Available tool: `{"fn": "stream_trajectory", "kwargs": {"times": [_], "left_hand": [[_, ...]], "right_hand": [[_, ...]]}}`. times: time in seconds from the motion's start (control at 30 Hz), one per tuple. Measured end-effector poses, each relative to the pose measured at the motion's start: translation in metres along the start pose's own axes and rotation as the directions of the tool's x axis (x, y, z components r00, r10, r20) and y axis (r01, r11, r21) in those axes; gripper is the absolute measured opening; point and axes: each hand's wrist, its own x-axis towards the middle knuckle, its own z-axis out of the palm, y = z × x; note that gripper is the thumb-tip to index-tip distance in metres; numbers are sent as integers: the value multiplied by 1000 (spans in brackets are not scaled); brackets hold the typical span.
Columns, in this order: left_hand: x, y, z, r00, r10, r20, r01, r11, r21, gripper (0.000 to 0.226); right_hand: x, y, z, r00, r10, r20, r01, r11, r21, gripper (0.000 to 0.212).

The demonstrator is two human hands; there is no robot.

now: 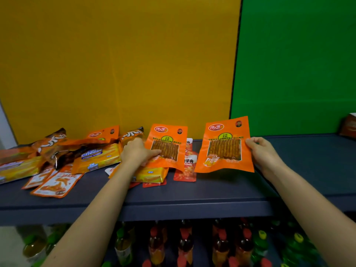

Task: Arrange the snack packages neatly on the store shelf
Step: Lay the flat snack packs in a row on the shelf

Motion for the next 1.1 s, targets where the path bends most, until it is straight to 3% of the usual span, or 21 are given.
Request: {"fn": "stream_trajectory", "kwargs": {"times": [0.23, 0.33, 0.53, 0.6, 0.67, 0.87, 1.1], "left_hand": [[5, 7, -11, 987, -17, 160, 49, 979, -196, 50], [1, 11, -12, 974, 39, 225, 39, 943, -332, 28], [-3, 21, -16, 943, 179, 280, -8, 855, -519, 30], [-10, 34, -14, 939, 209, 274, -12, 814, -581, 20], [-20, 53, -7, 933, 234, 273, -2, 762, -647, 16], [-56, 123, 37, 893, 337, 299, 4, 659, -752, 36], [-124, 239, 105, 817, 444, 368, 11, 626, -779, 42]], "right_hand": [[-16, 9, -2, 998, 7, -64, -5, 1000, 26, 19], [-20, 11, -4, 995, 12, -100, -10, 1000, 24, 24], [-25, 13, -22, 986, 84, -142, -74, 994, 76, 16], [-28, 13, -36, 982, 111, -155, -95, 990, 107, 16], [-31, 12, -55, 978, 123, -170, -105, 988, 110, 17], [-38, 6, -134, 960, 123, -250, -81, 981, 175, 17], [-53, 5, -275, 919, 110, -378, -55, 987, 153, 11]]}}
